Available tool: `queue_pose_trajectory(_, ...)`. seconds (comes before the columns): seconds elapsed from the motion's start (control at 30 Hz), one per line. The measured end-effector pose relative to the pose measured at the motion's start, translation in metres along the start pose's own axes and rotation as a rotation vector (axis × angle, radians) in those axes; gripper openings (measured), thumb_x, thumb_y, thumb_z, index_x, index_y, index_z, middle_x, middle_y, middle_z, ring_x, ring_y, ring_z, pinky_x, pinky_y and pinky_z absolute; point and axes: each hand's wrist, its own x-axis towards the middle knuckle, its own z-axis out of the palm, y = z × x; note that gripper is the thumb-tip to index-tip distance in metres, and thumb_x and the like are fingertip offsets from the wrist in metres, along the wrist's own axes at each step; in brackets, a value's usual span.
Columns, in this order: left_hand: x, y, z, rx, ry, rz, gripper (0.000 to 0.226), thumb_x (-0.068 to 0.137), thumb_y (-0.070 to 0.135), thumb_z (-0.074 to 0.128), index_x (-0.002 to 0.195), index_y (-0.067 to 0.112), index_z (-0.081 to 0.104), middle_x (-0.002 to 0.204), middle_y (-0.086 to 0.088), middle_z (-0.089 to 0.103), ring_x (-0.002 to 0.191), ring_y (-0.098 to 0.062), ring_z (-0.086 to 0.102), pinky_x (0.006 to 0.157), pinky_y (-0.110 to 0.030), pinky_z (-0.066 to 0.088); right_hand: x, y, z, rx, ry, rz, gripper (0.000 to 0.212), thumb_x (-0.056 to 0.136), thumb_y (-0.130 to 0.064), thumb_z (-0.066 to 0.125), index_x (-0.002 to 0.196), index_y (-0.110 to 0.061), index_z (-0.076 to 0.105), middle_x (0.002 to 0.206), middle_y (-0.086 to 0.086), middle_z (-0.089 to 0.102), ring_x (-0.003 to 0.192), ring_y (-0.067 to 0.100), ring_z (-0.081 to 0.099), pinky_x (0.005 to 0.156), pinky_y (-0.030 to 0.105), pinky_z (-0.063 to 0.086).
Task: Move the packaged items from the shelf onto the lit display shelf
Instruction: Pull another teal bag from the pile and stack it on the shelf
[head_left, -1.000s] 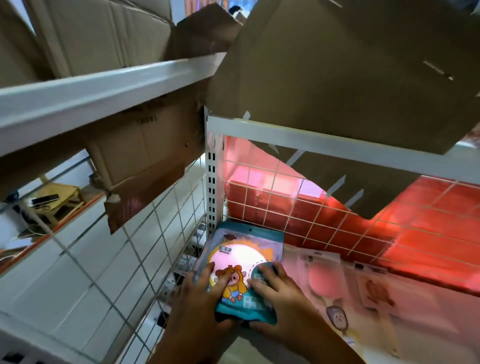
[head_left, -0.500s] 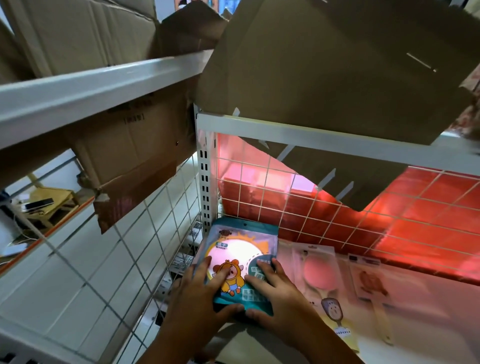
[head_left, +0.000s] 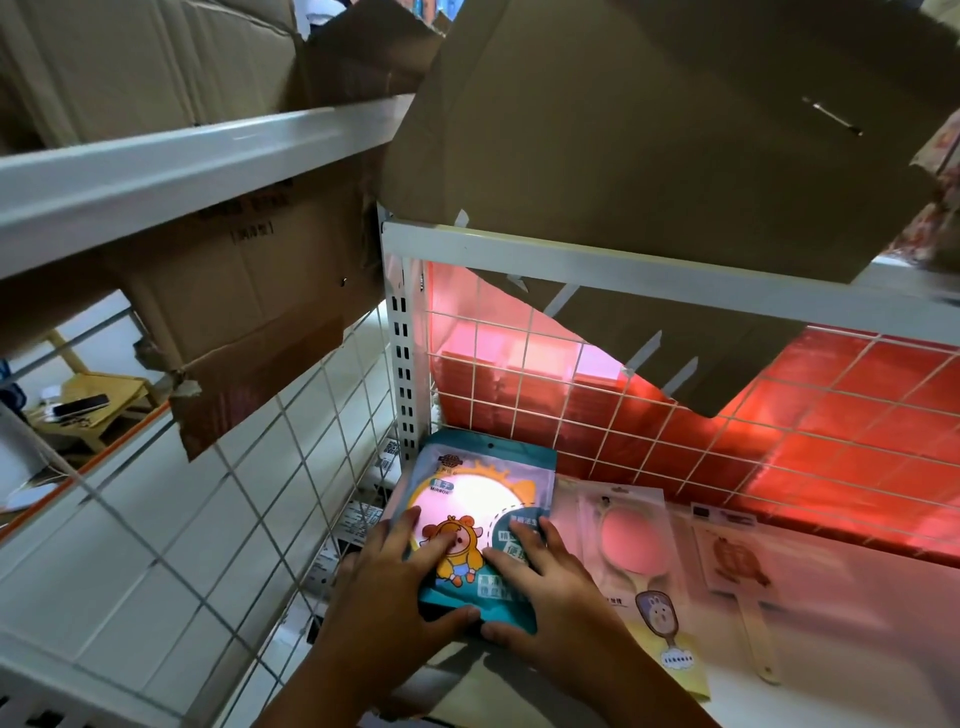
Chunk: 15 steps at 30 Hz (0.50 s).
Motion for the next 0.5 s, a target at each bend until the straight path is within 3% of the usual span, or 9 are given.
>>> queue_pose_trajectory(0.1,0.005,0.006,-0.01,0.053,-0.016,-0.023,0.088,0.075,0.094,0.022,0.152,0.051,0.03,0.167,0.003,0.018,0.154,-0.029,0.009,0.12,-0.054,0.017,0.0,0.0,-0.002,0.003,-0.018,-0.004,0.086,0.08,-0.086,0.038,0.155,-0.052,0.011,0.167,-0.016,-0.006,0.15,0.014,-0.02,0.121,0.04,0.005)
queue_pose_trajectory(0.2,0.014,0.015,-0.017,0.174,0.087,0.047,0.063,0.085,0.073,0.035,0.136,0.042,0.056,0.154,-0.001,0.046,0.146,-0.029,0.032,0.111,-0.053,0.032,0.004,-0.003,-0.008,-0.029,0.003,-0.017,0.082,0.083,-0.084,0.038,0.154,-0.047,0.022,0.167,-0.013,0.004,0.152,0.016,-0.007,0.122,0.039,0.008)
queue_pose_trajectory(0.27,0.018,0.02,-0.016,0.162,0.118,0.129,0.053,0.089,0.062,0.039,0.132,0.038,0.058,0.137,0.005,0.059,0.128,-0.016,0.049,0.105,-0.042,0.04,0.01,-0.005,-0.012,-0.049,0.054,-0.029,0.078,0.085,-0.079,0.037,0.153,-0.042,0.031,0.166,-0.01,0.017,0.153,0.019,0.009,0.121,0.041,0.017)
queue_pose_trajectory(0.33,0.021,0.021,-0.017,0.112,0.116,0.182,0.053,0.092,0.055,0.04,0.139,0.035,0.053,0.129,0.009,0.062,0.114,-0.009,0.053,0.1,-0.033,0.046,0.018,-0.006,-0.012,-0.063,0.106,-0.055,0.071,0.087,-0.072,0.039,0.149,-0.038,0.038,0.161,-0.009,0.031,0.149,0.018,0.025,0.118,0.04,0.028)
queue_pose_trajectory(0.5,0.028,0.026,-0.03,0.141,0.096,0.179,0.045,0.094,0.05,0.044,0.13,0.03,0.061,0.121,0.002,0.064,0.106,-0.017,0.057,0.089,-0.034,0.052,0.03,-0.007,-0.011,-0.084,0.147,-0.05,0.057,0.086,-0.057,0.043,0.136,-0.033,0.056,0.142,-0.01,0.053,0.13,0.016,0.049,0.104,0.04,0.043)
